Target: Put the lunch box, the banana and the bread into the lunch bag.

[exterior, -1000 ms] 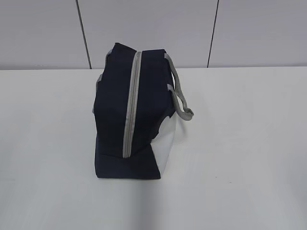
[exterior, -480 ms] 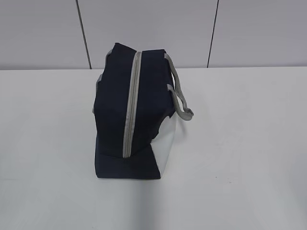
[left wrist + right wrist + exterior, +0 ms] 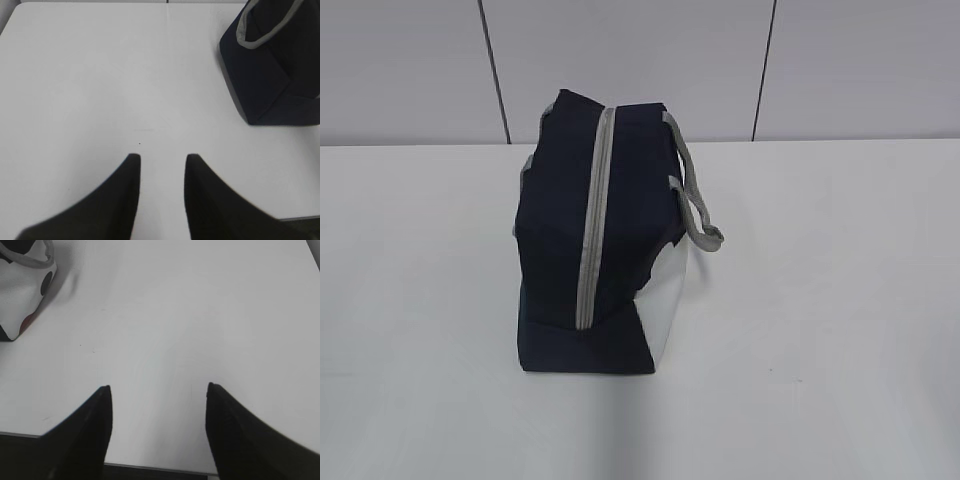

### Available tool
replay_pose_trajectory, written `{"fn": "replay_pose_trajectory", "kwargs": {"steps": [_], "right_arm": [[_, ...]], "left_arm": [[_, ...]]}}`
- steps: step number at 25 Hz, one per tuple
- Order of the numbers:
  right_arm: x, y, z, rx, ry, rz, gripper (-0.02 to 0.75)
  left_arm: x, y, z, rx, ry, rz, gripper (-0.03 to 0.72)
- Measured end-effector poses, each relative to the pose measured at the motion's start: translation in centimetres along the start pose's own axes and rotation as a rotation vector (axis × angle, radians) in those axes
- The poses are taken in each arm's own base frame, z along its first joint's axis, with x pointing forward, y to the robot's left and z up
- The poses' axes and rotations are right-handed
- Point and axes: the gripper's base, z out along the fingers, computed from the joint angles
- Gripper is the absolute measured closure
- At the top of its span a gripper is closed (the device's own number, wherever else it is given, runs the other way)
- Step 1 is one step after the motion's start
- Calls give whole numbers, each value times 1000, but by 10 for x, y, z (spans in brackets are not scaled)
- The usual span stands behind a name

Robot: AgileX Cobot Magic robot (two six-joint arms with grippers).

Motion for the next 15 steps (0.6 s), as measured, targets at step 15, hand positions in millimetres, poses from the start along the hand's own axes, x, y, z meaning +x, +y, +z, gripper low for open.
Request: {"fn": "replay_pose_trajectory", "kwargs": {"steps": [15], "right_arm": [[0,0,0,0,0,0,300]], "left_arm": [[0,0,0,-2,0,1,453]]}}
